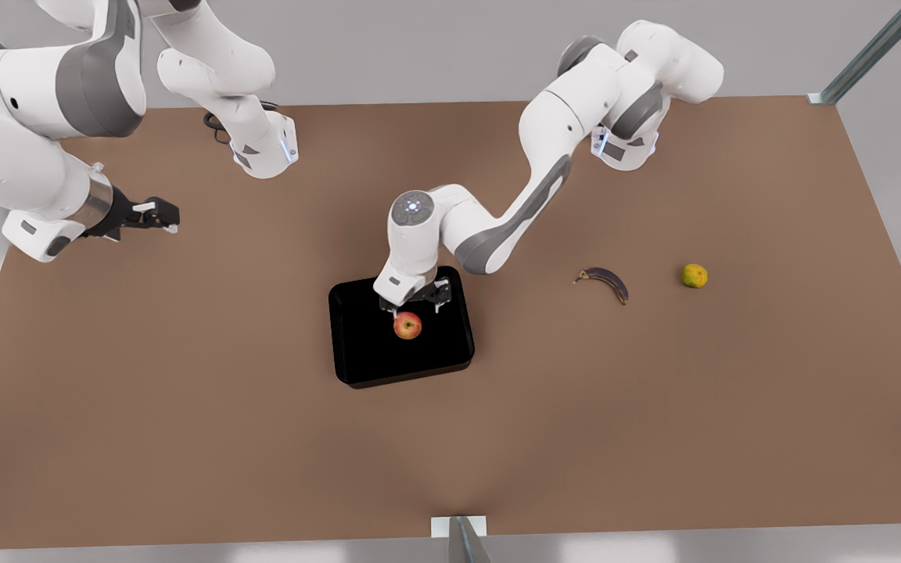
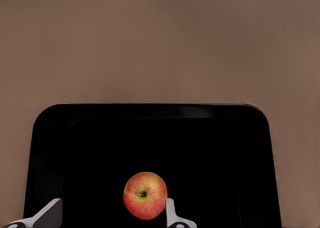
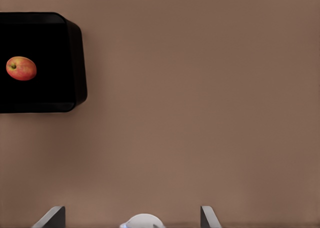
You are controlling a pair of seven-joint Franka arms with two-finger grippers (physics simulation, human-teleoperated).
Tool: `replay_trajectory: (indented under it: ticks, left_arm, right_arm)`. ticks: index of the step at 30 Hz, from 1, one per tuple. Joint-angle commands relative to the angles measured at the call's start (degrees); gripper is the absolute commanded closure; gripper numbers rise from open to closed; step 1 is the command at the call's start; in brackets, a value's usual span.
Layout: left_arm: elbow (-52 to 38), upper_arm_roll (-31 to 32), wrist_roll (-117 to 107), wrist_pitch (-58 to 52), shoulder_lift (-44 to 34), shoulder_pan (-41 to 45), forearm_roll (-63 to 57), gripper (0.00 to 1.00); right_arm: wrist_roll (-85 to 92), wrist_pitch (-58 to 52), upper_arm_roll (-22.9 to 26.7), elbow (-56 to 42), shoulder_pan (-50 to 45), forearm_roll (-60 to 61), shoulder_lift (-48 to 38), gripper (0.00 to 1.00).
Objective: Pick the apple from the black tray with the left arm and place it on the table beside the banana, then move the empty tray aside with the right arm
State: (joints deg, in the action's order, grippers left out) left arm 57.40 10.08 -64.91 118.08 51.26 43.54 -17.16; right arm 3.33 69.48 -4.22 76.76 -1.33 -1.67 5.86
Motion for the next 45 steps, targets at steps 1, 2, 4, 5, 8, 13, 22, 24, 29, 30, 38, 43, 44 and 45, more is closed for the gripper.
replay_trajectory:
  ticks: [1, 2, 4, 5, 8, 13, 22, 24, 29, 30, 38, 43, 44, 45]
  left_arm:
    - [-0.9, -0.2, -16.1, 4.4, 1.2, 0.5, -3.0, 0.0]
    - [-0.9, -0.2, -15.6, 4.3, 1.7, 0.5, -3.9, 0.0]
    - [-1.0, -0.2, -12.5, 4.1, 3.2, 0.9, -4.1, 0.0]
    - [-1.1, -0.2, -12.2, 4.1, 3.8, 1.5, -4.2, 0.0]
    - [-1.1, -0.3, -12.2, 4.2, 5.7, 2.9, -5.3, 0.0]
    - [-1.1, -0.2, -12.2, 4.0, 7.1, 4.1, -6.3, 0.0]
    - [-1.1, -1.0, -10.9, 5.8, 9.8, 4.1, -7.4, 0.0]
    - [-1.1, -1.5, -10.9, 6.4, 10.2, 4.1, -7.5, 0.0]
    - [-1.1, -2.1, -10.9, 7.5, 10.8, 4.1, -7.5, 0.0]
    - [-1.9, -2.1, -10.9, 7.6, 11.2, 4.1, -7.5, 0.0]
    - [-6.0, -2.7, -11.5, 9.4, 14.6, 4.4, -7.5, 0.0]
    - [-6.0, -2.8, -11.6, 9.2, 14.9, 5.4, -7.7, 0.0]
    - [-6.0, -2.8, -11.6, 9.4, 15.1, 5.4, -7.7, 0.0]
    - [-6.0, -2.8, -11.6, 9.4, 15.2, 5.6, -7.7, 0.0]
  right_arm:
    - [-2.8, -0.3, 0.0, 0.0, -0.1, -0.3, -0.1, 0.0]
    - [-2.9, -0.3, 0.0, 0.0, -0.1, -0.2, -0.1, 0.0]
    - [-2.9, -0.5, 0.3, 0.0, 0.0, -0.2, -0.1, 0.0]
    - [-2.9, -0.5, 0.3, 0.0, 0.0, -0.1, -0.1, 0.0]
    - [-3.0, -0.5, 0.2, 0.0, 0.0, -0.2, -0.1, 0.0]
    - [-3.0, -0.5, 0.1, 0.0, 0.0, -0.2, -0.1, 0.0]
    - [-3.0, -0.6, 0.1, 0.0, 0.0, -0.2, -0.1, 0.0]
    - [-3.0, -0.5, 0.1, 0.0, 0.0, -0.2, -0.1, 0.0]
    - [-3.0, -0.5, 0.0, 0.0, -0.1, -0.2, -0.1, 0.0]
    - [-3.0, -0.5, 0.0, 0.0, -0.1, -0.3, -0.1, 0.0]
    - [-3.0, -0.5, 0.0, 0.0, -0.1, -0.3, -0.1, 0.0]
    - [-3.0, -0.5, 0.1, 0.0, -0.1, -0.3, -0.1, 0.0]
    - [-3.0, -0.5, 0.1, 0.0, -0.1, -0.3, -0.1, 0.0]
    - [-3.0, -0.5, 0.1, 0.0, -0.1, -0.3, -0.1, 0.0]
